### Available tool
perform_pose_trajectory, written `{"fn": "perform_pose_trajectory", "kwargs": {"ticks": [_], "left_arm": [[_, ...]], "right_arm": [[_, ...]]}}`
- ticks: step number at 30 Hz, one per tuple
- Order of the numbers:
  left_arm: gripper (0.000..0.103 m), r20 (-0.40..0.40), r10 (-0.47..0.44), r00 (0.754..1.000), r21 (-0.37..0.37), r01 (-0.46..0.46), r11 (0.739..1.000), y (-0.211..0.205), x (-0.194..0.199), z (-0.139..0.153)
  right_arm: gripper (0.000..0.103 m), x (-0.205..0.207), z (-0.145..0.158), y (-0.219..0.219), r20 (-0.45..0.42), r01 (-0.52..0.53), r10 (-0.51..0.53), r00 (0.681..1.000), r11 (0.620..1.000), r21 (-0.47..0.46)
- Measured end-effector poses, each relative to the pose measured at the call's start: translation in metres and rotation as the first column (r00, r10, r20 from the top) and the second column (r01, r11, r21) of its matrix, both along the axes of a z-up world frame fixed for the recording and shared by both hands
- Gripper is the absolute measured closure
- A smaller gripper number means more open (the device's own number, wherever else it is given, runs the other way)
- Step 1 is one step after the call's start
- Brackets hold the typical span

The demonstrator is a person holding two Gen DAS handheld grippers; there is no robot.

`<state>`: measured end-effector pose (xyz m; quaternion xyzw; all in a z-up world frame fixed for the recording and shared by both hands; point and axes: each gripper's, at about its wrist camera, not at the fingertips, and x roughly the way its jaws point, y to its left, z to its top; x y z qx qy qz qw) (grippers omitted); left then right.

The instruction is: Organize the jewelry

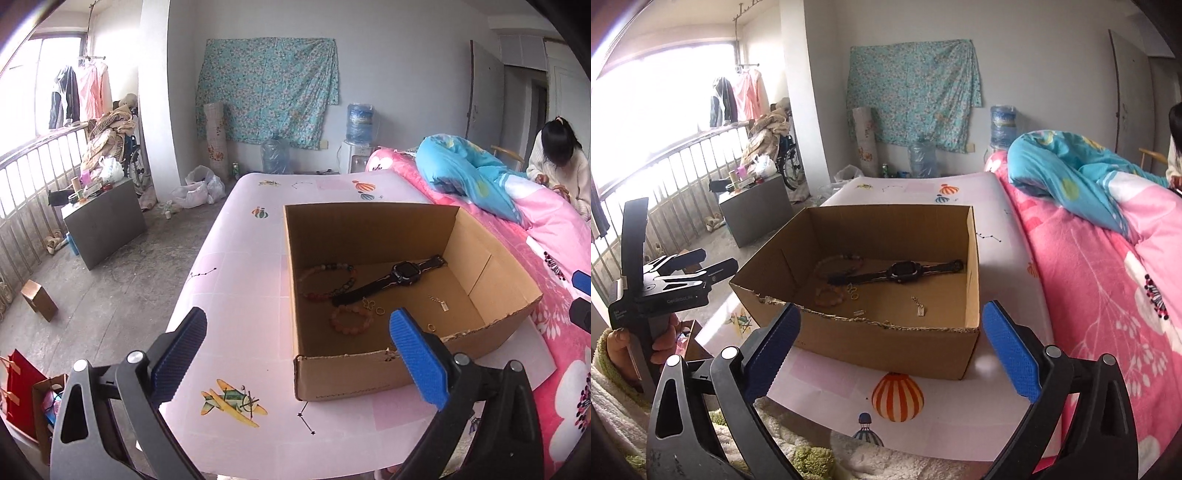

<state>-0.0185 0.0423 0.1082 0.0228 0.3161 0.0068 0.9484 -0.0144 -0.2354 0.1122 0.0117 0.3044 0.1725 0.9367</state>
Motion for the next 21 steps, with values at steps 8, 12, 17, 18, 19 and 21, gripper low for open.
{"fn": "perform_pose_trajectory", "kwargs": {"ticks": [8, 12, 17, 18, 19, 21], "left_arm": [[0.006, -0.204, -0.032, 0.978, 0.069, 0.047, 0.997, -0.033, 0.014, -0.034], [0.006, -0.267, -0.024, 0.964, 0.029, 0.033, 0.999, -0.045, 0.02, -0.05], [0.006, -0.3, -0.021, 0.954, 0.015, 0.027, 1.0, -0.054, 0.026, -0.059], [0.006, -0.302, -0.022, 0.953, 0.015, 0.028, 1.0, -0.056, 0.027, -0.06], [0.006, -0.306, -0.026, 0.952, 0.01, 0.03, 0.999, -0.057, 0.027, -0.059], [0.006, -0.307, -0.015, 0.952, 0.007, 0.018, 1.0, -0.058, 0.028, -0.06]], "right_arm": [[0.008, 0.011, -0.032, 0.026, -0.123, 0.099, -0.109, 0.986, 0.992, -0.082], [0.008, 0.023, -0.052, 0.024, -0.207, 0.169, -0.198, 0.958, 0.975, -0.148], [0.008, 0.029, -0.063, 0.025, -0.27, 0.179, -0.208, 0.94, 0.975, -0.13], [0.008, 0.029, -0.064, 0.026, -0.27, 0.174, -0.206, 0.941, 0.975, -0.137], [0.008, 0.03, -0.064, 0.028, -0.268, 0.17, -0.205, 0.941, 0.974, -0.147], [0.008, 0.029, -0.065, 0.031, -0.262, 0.165, -0.203, 0.943, 0.973, -0.163]]}}
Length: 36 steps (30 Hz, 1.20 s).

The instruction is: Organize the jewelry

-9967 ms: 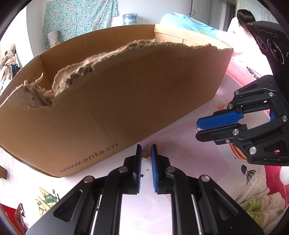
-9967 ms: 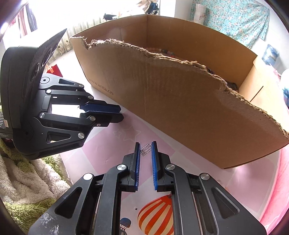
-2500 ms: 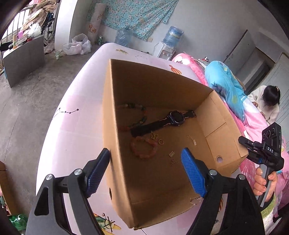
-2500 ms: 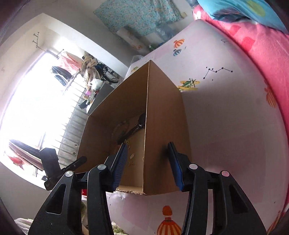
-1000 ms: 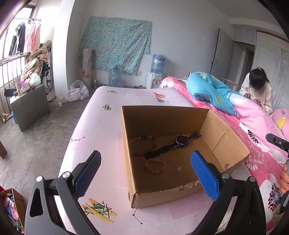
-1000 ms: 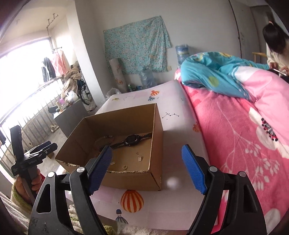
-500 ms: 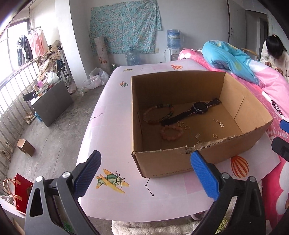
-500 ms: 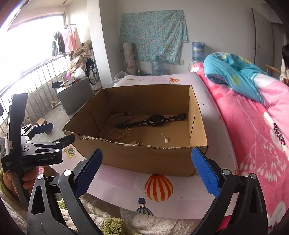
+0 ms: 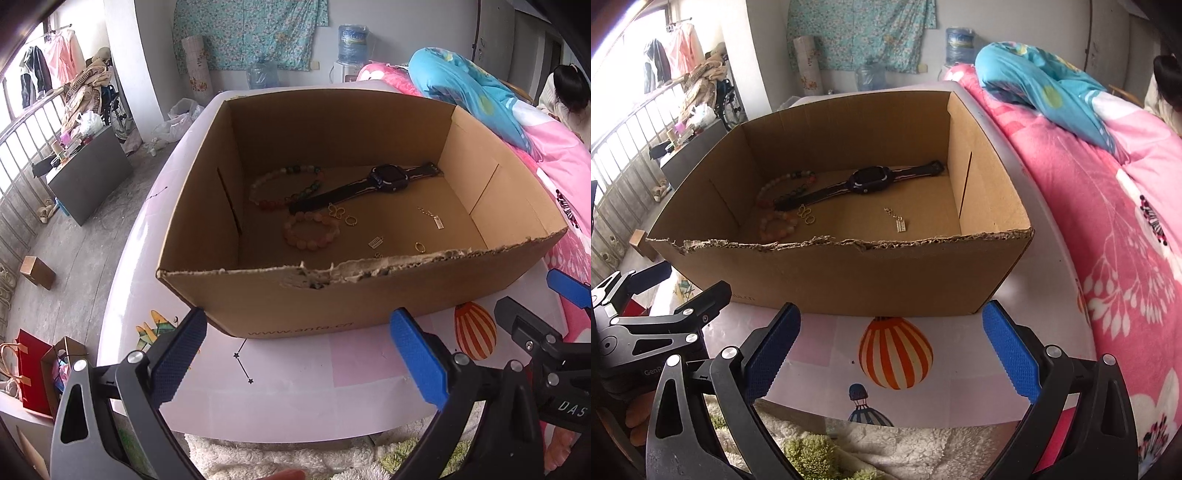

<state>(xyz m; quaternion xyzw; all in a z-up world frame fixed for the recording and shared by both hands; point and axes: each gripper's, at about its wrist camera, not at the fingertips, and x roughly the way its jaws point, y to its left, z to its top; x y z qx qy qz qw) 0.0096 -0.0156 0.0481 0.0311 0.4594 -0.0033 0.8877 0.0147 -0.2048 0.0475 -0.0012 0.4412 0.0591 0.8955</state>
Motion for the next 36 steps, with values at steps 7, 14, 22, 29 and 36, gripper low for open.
{"fn": "perform_pose_trajectory", "kwargs": {"ticks": [7, 14, 22, 29, 36], "left_arm": [[0.006, -0.023, 0.001, 1.0, -0.025, -0.002, 1.0, -0.001, 0.001, -0.002], [0.006, -0.032, 0.009, 0.999, -0.043, -0.01, 0.999, -0.001, 0.0, -0.002], [0.006, -0.036, 0.021, 0.999, -0.046, -0.023, 0.999, 0.0, 0.001, -0.002], [0.006, -0.041, 0.026, 0.999, -0.045, -0.028, 0.999, 0.0, 0.001, -0.003], [0.006, -0.048, 0.026, 0.998, -0.045, -0.028, 0.999, 0.0, 0.003, -0.005]], "right_arm": [[0.008, 0.004, 0.0, 0.0, -0.005, 0.0, 0.0, 1.0, 1.0, -0.011], [0.008, 0.006, 0.001, -0.004, -0.006, 0.01, -0.01, 1.0, 1.0, -0.018], [0.008, 0.008, -0.001, -0.004, -0.014, 0.011, -0.012, 1.0, 1.0, -0.015], [0.008, 0.011, -0.004, -0.005, -0.025, 0.013, -0.013, 1.0, 1.0, -0.009], [0.008, 0.013, -0.005, -0.008, -0.036, 0.013, -0.014, 0.999, 1.0, -0.009]]}}
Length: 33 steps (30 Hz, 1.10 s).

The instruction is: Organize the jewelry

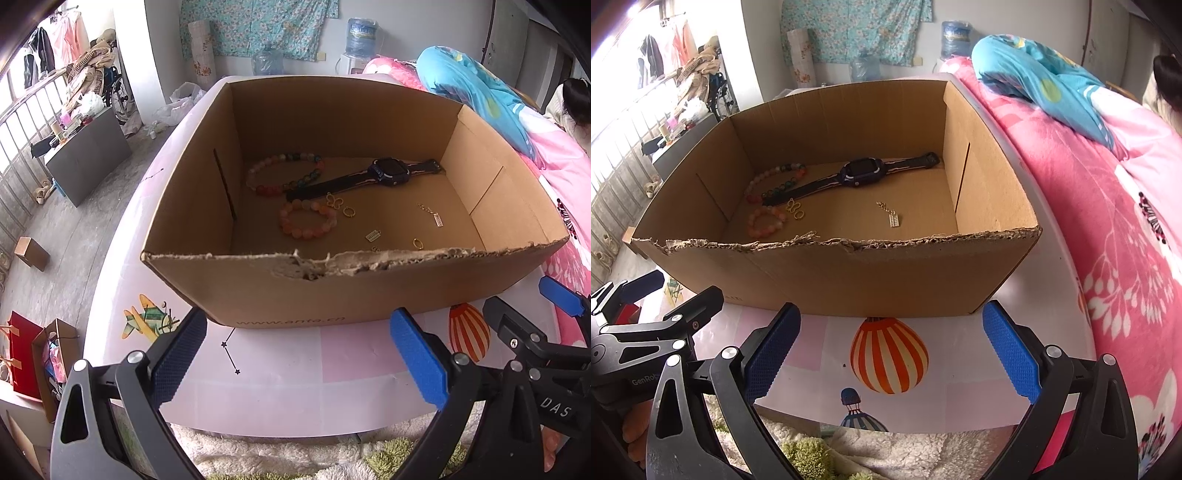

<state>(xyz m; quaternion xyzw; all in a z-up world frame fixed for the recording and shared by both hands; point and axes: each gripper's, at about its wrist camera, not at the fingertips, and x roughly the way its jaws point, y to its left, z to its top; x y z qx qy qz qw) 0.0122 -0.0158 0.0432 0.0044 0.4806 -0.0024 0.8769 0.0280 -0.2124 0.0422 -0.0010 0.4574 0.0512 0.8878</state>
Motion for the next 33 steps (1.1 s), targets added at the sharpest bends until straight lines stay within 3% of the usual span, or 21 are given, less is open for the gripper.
{"fn": "perform_pose_trajectory", "kwargs": {"ticks": [33], "left_arm": [[0.006, -0.006, 0.003, 1.0, -0.004, -0.003, 1.0, 0.0006, 0.0007, -0.0026]], "right_arm": [[0.008, 0.001, -0.0019, -0.0009, -0.01, 0.0, 0.0, 1.0, 1.0, 0.003]]}}
